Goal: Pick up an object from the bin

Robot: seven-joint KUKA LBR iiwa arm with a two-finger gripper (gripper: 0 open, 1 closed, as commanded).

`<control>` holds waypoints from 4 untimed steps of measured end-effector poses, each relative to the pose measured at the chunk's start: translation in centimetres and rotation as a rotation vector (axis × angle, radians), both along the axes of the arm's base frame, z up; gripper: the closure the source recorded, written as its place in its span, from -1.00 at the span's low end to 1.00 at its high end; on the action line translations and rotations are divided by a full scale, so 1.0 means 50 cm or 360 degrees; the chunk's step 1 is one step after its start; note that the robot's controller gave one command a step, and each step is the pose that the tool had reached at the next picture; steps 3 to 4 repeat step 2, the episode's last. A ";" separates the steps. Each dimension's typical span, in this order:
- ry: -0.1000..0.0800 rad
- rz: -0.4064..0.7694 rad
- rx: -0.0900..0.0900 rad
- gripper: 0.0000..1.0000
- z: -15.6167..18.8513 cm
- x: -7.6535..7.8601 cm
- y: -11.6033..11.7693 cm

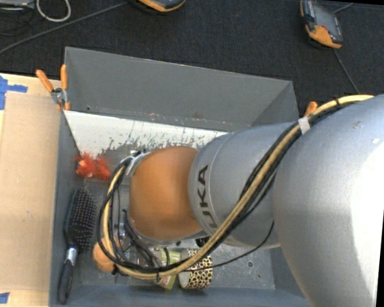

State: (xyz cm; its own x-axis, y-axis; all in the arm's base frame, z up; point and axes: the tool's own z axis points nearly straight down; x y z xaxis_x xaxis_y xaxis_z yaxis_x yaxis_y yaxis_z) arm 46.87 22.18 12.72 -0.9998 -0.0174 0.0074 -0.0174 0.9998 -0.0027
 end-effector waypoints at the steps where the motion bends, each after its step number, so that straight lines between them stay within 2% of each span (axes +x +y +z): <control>1: 0.0000 -0.0009 0.0001 1.00 0.130 0.001 -0.001; 2: 0.0018 -0.0009 -0.0007 1.00 0.261 -0.004 -0.004; 4: 0.0018 -0.0009 -0.0007 1.00 0.261 -0.004 -0.004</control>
Offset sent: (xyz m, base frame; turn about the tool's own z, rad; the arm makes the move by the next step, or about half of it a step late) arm -0.0024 -0.0012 0.1317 0.0017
